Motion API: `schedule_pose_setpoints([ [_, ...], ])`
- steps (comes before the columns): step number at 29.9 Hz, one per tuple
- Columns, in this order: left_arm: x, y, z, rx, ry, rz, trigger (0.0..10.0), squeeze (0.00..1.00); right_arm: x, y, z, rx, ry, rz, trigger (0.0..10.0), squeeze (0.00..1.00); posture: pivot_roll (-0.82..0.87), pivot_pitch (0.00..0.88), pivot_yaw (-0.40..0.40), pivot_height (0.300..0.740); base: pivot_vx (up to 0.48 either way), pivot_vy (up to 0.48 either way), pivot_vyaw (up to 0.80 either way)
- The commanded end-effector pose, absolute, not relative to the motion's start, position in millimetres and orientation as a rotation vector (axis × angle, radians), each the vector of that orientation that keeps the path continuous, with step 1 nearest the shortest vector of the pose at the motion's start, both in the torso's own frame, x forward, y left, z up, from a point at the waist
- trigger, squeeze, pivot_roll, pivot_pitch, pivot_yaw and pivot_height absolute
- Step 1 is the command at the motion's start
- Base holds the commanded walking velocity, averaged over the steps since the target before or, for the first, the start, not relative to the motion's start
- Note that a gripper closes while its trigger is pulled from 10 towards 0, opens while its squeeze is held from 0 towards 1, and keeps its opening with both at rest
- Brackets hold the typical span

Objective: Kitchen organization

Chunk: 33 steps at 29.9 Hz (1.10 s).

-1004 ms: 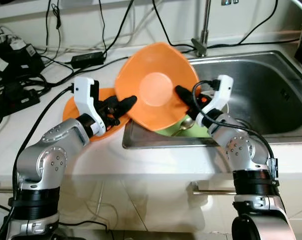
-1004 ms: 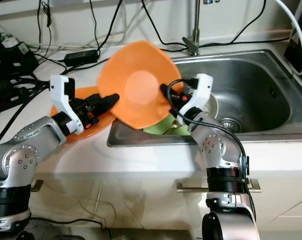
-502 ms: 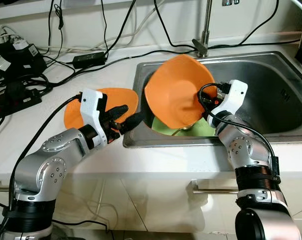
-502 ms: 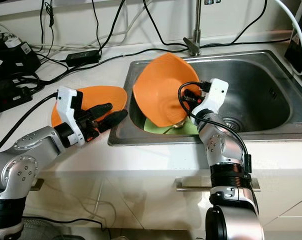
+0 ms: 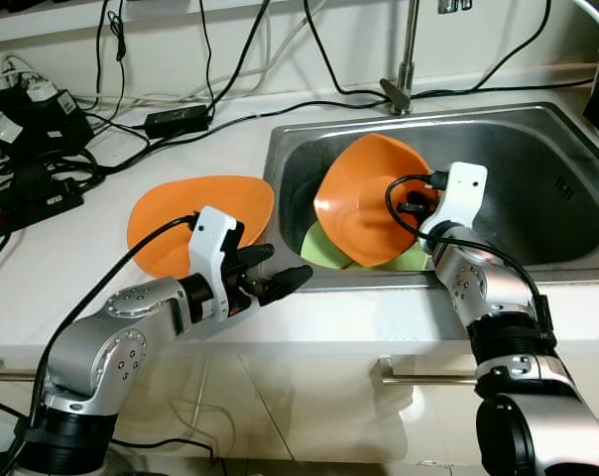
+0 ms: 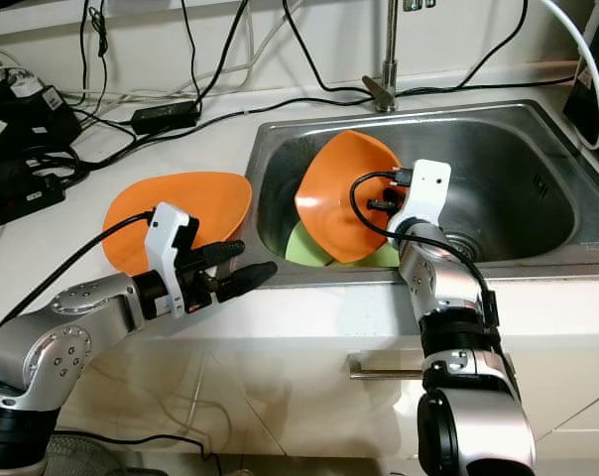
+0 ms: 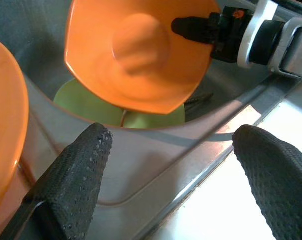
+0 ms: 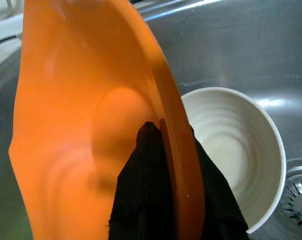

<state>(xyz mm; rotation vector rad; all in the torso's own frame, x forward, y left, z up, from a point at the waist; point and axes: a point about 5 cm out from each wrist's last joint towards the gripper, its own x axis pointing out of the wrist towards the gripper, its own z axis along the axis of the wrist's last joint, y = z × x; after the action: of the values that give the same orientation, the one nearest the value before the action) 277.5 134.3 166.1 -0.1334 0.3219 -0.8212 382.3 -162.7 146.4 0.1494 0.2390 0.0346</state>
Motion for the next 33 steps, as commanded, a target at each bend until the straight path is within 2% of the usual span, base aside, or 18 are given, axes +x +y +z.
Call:
schedule_pose_setpoints([
  [1, 279, 138, 166, -0.113, 0.327, -0.811, 10.0, 1.00, 383, -154, 137, 0.137, 0.278, 0.063, 10.0, 0.00, 0.01, 0.025, 0.158, 0.740, 0.000, 0.000, 0.00],
  [15, 278, 142, 166, -0.098, 0.334, -0.808, 10.0, 1.00, 386, -130, 119, 0.116, 0.420, 0.198, 10.0, 0.00, 0.03, 0.027, 0.154, 0.740, 0.000, 0.000, 0.00],
  [16, 277, 142, 166, -0.096, 0.334, -0.808, 10.0, 1.00, 386, -130, 119, 0.109, 0.425, 0.201, 10.0, 0.15, 0.03, 0.027, 0.152, 0.740, 0.000, 0.000, 0.00],
  [17, 277, 142, 166, -0.095, 0.334, -0.808, 10.0, 1.00, 386, -130, 118, 0.105, 0.429, 0.203, 10.0, 0.54, 0.03, 0.027, 0.152, 0.740, 0.000, 0.000, 0.00],
  [18, 277, 142, 166, -0.095, 0.334, -0.808, 10.0, 1.00, 385, -129, 117, 0.103, 0.437, 0.208, 10.0, 1.00, 0.03, 0.028, 0.152, 0.740, 0.000, 0.000, 0.00],
  [33, 277, 143, 166, -0.092, 0.336, -0.802, 10.0, 1.00, 385, -124, 113, 0.046, 0.483, 0.289, 10.0, 1.00, 0.04, 0.032, 0.144, 0.740, 0.000, 0.000, 0.00],
])
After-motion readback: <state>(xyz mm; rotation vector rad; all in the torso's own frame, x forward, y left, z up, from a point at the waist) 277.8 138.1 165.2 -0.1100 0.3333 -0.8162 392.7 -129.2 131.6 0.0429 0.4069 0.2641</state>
